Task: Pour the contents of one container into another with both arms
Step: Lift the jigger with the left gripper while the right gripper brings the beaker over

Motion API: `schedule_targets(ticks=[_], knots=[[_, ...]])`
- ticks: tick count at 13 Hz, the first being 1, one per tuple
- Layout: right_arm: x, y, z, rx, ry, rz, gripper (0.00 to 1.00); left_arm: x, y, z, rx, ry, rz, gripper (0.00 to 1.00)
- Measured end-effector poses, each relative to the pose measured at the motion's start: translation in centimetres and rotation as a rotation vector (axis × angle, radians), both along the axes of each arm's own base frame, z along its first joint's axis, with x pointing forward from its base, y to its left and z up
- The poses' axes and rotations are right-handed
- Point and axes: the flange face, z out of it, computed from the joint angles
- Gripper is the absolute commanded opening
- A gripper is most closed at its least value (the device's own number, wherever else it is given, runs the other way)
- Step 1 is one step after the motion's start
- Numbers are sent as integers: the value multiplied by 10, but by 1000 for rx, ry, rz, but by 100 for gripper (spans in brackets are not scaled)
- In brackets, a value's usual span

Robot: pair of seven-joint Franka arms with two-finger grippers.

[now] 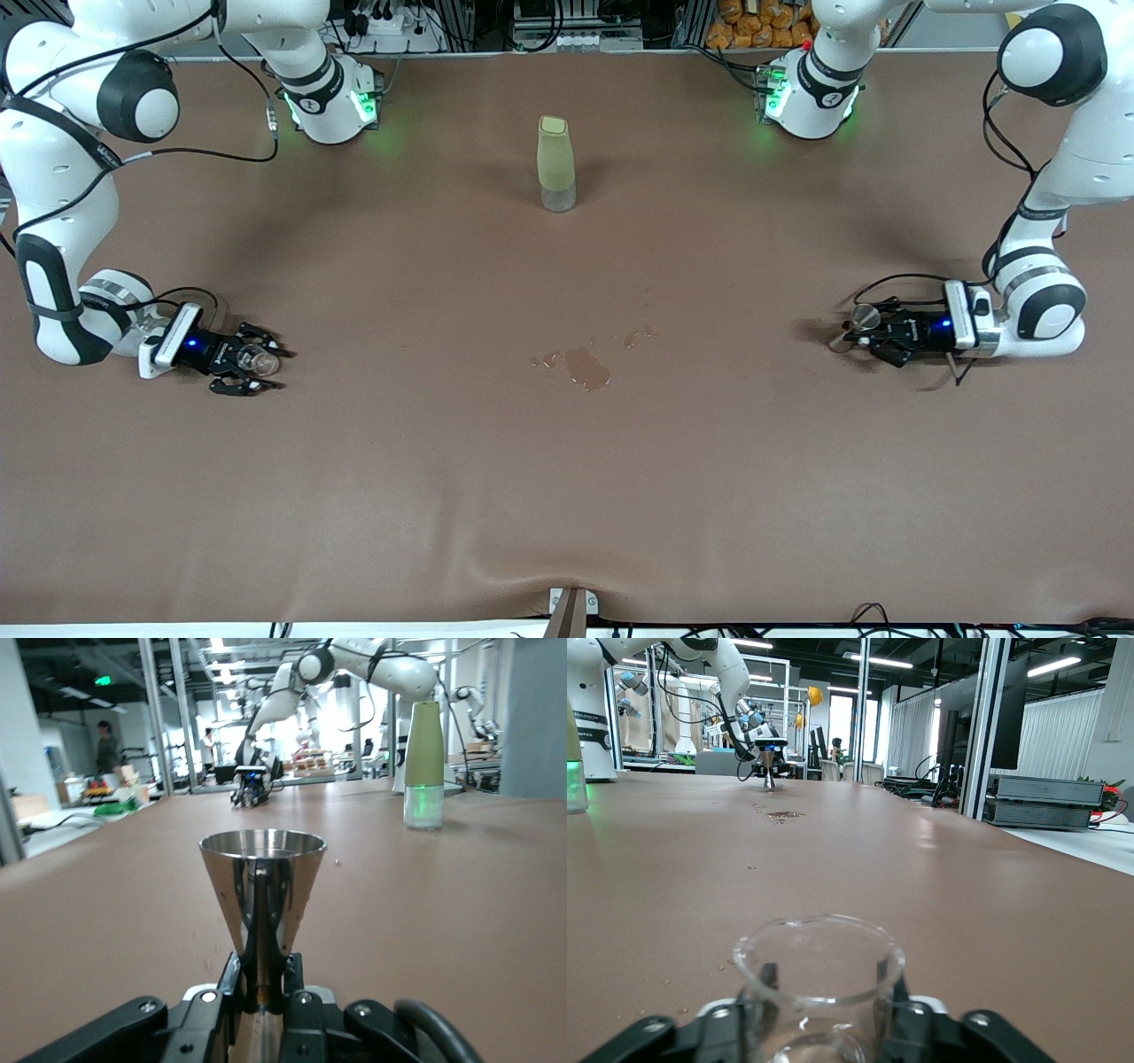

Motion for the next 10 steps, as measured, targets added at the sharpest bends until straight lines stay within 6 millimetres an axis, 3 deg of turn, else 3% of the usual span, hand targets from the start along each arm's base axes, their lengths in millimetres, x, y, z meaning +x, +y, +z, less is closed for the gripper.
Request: schedule_targets(ticks=[4, 6, 8, 10], knots=[[1, 5, 0, 10, 4, 4, 0, 38, -97, 22, 22, 43, -138, 0], [1, 10, 0, 24, 17, 10, 0, 58, -157, 36, 21, 59, -157, 0], [2, 28, 0, 65, 56, 39, 0, 61, -215, 39, 37, 128, -181, 0], [8, 52, 3, 91, 83, 79, 0, 59, -256, 38, 74, 193, -195, 0]])
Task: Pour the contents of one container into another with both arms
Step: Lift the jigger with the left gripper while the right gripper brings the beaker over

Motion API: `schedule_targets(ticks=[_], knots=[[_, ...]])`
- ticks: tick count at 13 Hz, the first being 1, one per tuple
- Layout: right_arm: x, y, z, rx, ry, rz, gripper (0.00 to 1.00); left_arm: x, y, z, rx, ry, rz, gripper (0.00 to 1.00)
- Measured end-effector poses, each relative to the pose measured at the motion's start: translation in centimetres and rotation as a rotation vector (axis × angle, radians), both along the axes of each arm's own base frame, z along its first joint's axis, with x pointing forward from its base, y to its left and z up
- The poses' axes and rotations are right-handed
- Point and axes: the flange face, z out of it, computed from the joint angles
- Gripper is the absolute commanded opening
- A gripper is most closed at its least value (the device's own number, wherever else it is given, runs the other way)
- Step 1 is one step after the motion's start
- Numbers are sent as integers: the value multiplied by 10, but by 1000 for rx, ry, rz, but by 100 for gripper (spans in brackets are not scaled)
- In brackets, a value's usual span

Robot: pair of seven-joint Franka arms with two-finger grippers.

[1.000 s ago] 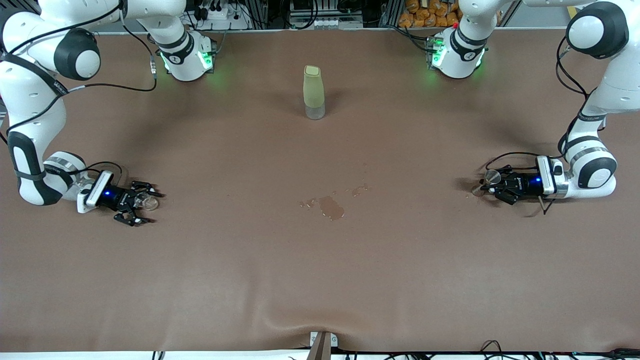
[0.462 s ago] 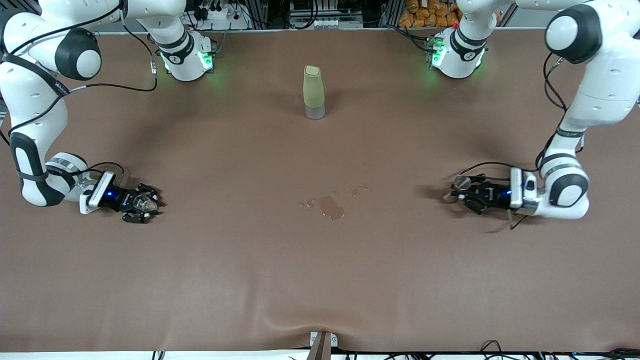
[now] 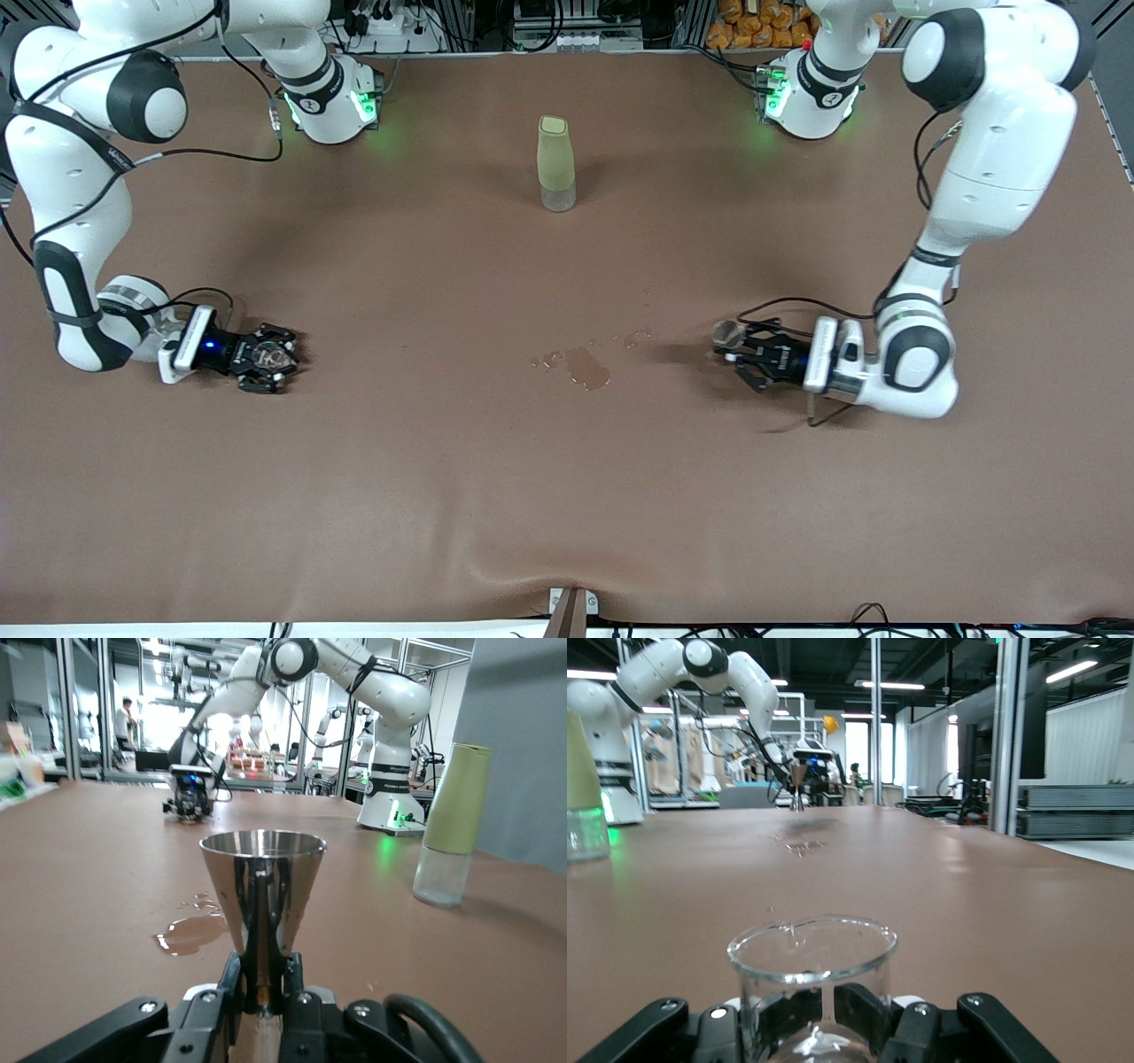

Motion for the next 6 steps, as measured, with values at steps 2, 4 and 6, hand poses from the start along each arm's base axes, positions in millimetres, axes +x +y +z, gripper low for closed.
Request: schedule_targets(ticks=[2, 4, 6], knots=[[12, 23, 17, 24, 13, 43, 0, 6, -36, 8, -2, 9, 25, 0], [28, 36, 48, 32, 41, 69, 0, 7, -78, 17, -49, 19, 62, 0], [45, 46, 91, 36, 81, 90, 0, 1, -125, 17, -49, 15, 97, 0]])
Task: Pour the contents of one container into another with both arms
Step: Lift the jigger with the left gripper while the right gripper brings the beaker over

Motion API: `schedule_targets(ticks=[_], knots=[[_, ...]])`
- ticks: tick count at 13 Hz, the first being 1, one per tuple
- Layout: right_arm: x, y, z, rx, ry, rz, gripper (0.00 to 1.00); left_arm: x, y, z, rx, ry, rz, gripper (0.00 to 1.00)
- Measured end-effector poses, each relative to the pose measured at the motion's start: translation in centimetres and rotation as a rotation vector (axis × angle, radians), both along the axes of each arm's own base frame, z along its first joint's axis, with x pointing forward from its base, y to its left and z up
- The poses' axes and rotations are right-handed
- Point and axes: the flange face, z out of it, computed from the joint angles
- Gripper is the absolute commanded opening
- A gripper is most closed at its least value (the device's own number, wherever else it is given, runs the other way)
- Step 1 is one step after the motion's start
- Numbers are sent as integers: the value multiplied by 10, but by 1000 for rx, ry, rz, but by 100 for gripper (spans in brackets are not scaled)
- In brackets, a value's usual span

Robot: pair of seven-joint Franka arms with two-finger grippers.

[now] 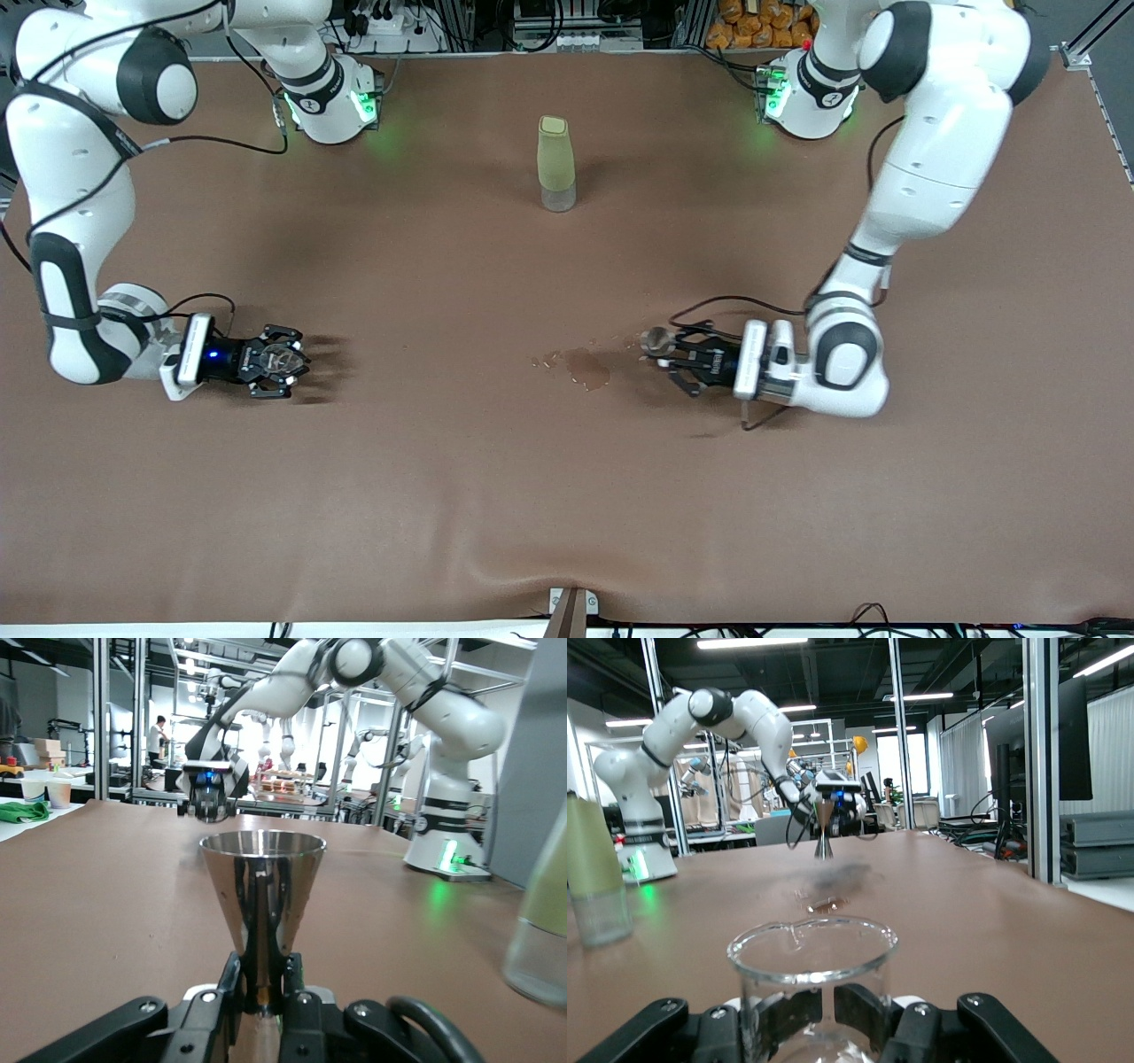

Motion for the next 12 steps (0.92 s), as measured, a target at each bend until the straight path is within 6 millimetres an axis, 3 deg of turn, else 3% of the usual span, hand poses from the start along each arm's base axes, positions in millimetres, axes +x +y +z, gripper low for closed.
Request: schedule_targets(ticks=[4, 6, 8, 10, 12], knots=[[24, 23, 89, -16, 57, 35, 0, -14, -62, 0, -5, 12, 69, 0], [24, 35, 141, -30, 85, 35, 0, -20, -93, 6, -2, -3, 75, 0], [15, 48, 189, -50, 99, 17, 0, -20, -109, 10, 27, -33, 87, 0], [1, 61, 220, -66, 109, -7, 0, -19, -119, 14, 39, -47, 113, 0], [-8, 76, 231, -55, 106, -26, 0, -24, -133, 16, 27, -43, 131, 0]])
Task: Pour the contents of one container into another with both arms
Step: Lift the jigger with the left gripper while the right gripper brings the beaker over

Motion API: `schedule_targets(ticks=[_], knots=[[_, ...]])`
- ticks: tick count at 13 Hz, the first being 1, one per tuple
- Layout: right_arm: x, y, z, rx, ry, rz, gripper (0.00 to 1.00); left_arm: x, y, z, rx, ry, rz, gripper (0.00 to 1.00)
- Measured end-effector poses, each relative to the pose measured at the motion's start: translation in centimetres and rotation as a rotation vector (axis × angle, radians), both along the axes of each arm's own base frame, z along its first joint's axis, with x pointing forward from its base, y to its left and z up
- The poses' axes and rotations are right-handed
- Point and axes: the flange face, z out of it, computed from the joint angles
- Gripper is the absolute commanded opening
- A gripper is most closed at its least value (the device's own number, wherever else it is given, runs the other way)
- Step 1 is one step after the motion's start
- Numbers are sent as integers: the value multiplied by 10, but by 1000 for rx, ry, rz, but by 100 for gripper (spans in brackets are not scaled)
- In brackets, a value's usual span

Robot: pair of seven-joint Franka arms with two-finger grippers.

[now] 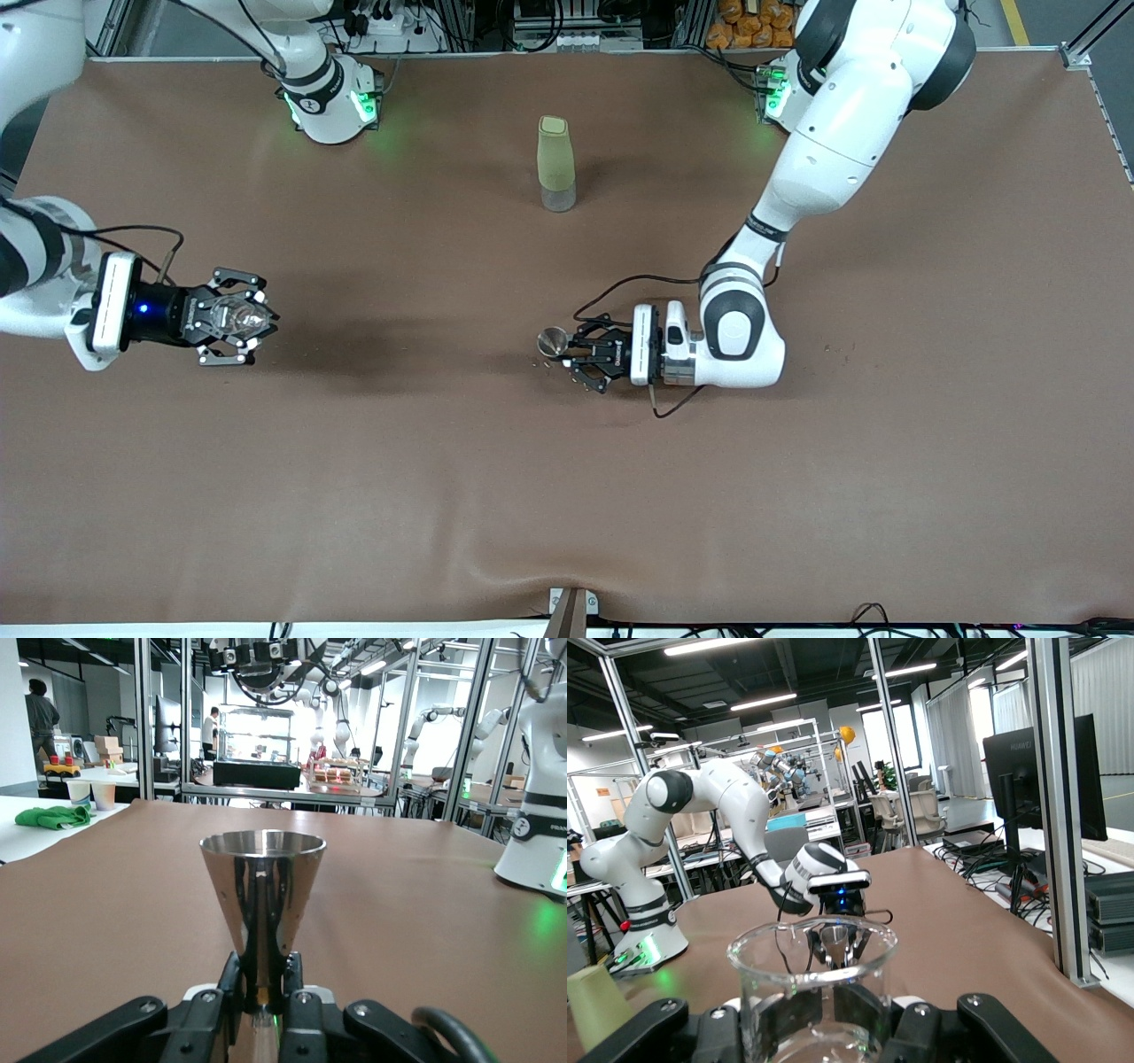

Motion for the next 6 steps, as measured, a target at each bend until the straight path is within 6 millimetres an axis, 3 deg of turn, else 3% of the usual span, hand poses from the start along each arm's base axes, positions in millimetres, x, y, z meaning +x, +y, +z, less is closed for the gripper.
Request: schedule_targets(ticks=[3, 6], knots=[[-4, 33, -9, 38, 20, -14, 0, -3, -12, 1, 18, -11, 13, 0], [-2, 78, -15, 44, 30, -17, 0, -3, -20, 6, 5, -17, 21, 0]])
